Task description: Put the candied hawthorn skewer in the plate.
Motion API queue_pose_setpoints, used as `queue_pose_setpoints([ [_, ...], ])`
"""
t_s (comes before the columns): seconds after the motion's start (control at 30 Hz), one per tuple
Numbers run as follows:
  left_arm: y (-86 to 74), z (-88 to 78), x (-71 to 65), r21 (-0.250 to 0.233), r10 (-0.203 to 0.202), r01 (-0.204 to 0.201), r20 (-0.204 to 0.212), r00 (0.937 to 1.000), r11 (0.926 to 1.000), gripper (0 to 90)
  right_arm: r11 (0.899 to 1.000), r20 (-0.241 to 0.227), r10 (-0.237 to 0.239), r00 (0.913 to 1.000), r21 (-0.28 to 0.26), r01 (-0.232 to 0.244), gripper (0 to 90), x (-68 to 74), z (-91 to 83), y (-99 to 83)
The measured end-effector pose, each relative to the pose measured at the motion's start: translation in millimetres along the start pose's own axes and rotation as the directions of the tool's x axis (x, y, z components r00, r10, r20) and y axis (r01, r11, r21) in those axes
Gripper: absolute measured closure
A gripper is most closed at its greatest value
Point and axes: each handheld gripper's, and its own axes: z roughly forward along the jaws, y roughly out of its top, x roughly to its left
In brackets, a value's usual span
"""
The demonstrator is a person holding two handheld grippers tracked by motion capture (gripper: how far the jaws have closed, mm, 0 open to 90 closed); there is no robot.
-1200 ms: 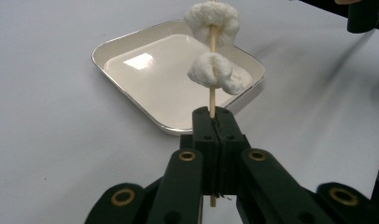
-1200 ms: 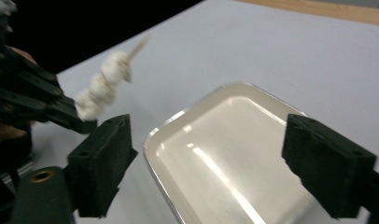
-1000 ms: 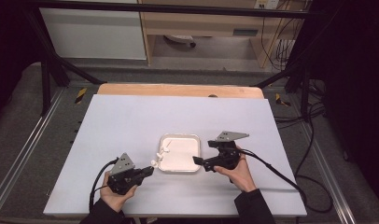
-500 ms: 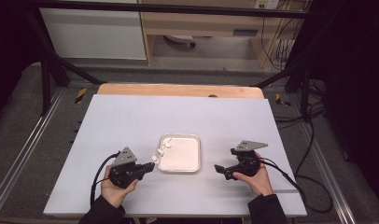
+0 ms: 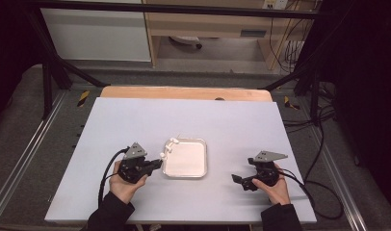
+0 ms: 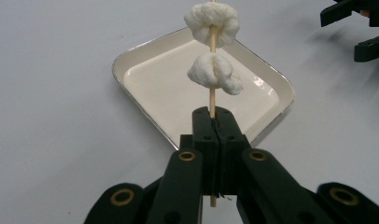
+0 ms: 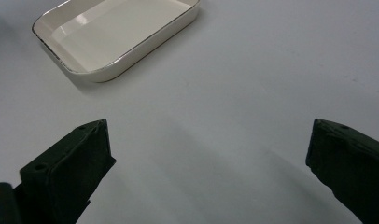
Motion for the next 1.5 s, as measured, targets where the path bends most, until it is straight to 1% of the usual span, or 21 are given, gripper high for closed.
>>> queue_pose_setpoints([
  [0.17,3.5,12.4,3.2,0.017,-0.012,0.012,-0.012,0.9999,0.9998,88.8,1.0,0.02,0.011,0.9997,0.002,-0.011,0.9,-2.5,-4.2,-5.0],
  [0.2,4.3,14.9,3.1,0.02,-0.017,0.018,-0.016,0.9997,0.9997,88.8,1.0,0.023,0.004,0.9997,0.003,-0.004,0.9,-3.4,-5.0,-5.6],
  [0.4,8.7,27.5,0.6,0.047,-0.02,0.021,-0.019,0.9996,0.9987,88.8,1.0,0.022,0.018,0.9996,-0.011,-0.018,0.9,-5.5,-9.6,-9.2],
  [0.57,11.2,39.4,-3.5,0.077,-0.007,0.01,-0.036,0.9993,0.997,88.8,1.0,0.02,0.016,0.9997,-0.012,-0.015,0.9,-6.1,-10.9,-10.0],
  [0.73,9.6,49.0,-7.4,0.104,0.008,-0.003,-0.052,0.9986,0.9946,88.8,1.0,0.019,0.014,0.9997,-0.009,-0.014,0.9,-5.9,-10.6,-10.3],
  [1.0,3.1,60.6,-12.5,0.157,0.027,-0.016,-0.066,0.9975,0.9874,88.8,1.0,0.016,0.021,0.9996,-0.002,-0.021,0.9,-5.8,-10.8,-11.6],
  [1.03,2.8,62.5,-13.1,0.159,0.022,-0.011,-0.067,0.9975,0.9871,88.8,1.0,0.018,0.021,0.9996,-0.001,-0.021,0.9,-5.8,-10.4,-11.7],
  [1.1,2.8,65.7,-13.4,0.167,0.024,-0.012,-0.068,0.9974,0.9859,88.7,1.0,0.018,0.018,0.9997,-0.001,-0.018,0.9,-6.0,-9.9,-11.8],
  [1.17,2.7,68.7,-14.4,0.176,0.031,-0.017,-0.08,0.9963,0.9842,88.7,1.0,0.02,0.015,0.9997,0.0,-0.015,0.9,-5.9,-9.6,-11.9],
  [1.27,2.3,72.1,-15.7,0.184,0.032,-0.016,-0.084,0.996,0.9828,88.7,1.0,0.019,0.019,0.9996,-0.002,-0.019,0.9,-5.5,-9.8,-11.8],
  [1.5,2.1,73.7,-17.8,0.177,0.04,-0.023,-0.096,0.9946,0.9839,87.9,1.0,0.016,0.017,0.9997,0.005,-0.017,0.9,-5.2,-8.9,-12.1],
])
